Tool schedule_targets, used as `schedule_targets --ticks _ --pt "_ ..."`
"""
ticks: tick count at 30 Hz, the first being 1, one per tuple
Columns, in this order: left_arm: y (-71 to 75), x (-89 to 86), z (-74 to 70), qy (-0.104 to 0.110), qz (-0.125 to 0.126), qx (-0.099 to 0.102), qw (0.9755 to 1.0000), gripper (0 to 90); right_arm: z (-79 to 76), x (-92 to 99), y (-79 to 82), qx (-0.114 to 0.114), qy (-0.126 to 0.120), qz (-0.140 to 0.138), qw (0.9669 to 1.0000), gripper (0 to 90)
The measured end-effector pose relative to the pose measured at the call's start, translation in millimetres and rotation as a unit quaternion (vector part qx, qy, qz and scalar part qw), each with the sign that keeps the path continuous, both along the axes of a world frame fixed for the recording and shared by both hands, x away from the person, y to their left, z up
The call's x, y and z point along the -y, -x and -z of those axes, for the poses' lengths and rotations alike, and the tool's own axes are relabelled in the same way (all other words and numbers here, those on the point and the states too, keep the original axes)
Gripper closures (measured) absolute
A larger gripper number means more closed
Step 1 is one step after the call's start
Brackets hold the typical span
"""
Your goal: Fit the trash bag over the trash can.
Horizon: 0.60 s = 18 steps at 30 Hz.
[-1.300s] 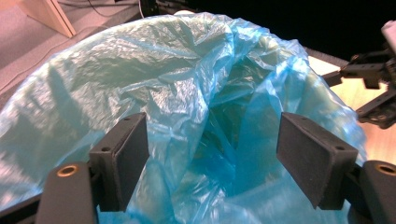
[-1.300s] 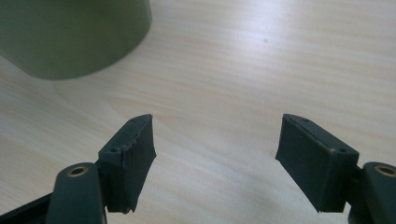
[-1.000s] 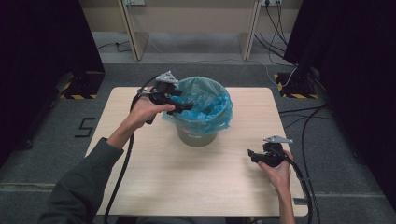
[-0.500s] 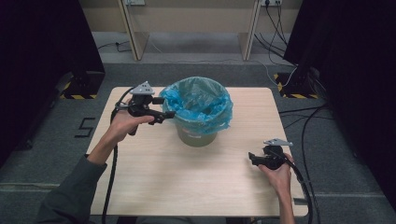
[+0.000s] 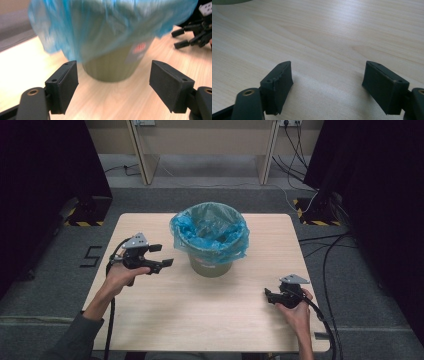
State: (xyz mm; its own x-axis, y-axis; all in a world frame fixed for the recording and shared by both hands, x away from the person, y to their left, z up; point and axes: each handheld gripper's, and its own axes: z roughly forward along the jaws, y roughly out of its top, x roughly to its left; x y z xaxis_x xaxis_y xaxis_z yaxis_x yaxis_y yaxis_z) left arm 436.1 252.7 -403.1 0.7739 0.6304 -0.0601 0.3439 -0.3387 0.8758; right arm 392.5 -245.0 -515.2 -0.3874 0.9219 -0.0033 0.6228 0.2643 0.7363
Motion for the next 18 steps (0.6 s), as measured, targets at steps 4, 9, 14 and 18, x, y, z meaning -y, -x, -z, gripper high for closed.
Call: schedule_targets --ticks 4,9,14,18 --pt "6.5 -7.6 20.4 -0.003 -0.008 -0.003 1.0 22.2 0.0 -0.2 1.4 -0.003 0.0 -0.001 1.0 21.6" --pt "13.1 -19.5 51.3 -0.001 -0.017 -0.014 0.9997 21.9 0.0 -0.3 1.7 -0.003 0.0 -0.001 1.0 20.8" --pt "18.2 -31.0 80.3 -0.017 -0.036 -0.034 0.9986 22.0 0.0 -0.4 1.7 -0.004 0.0 -0.001 1.0 20.6" --pt "20.8 -35.6 100.3 -0.036 -0.038 -0.056 0.9971 22.1 0.1 -0.3 1.6 -0.004 0.0 -0.001 1.0 20.5"
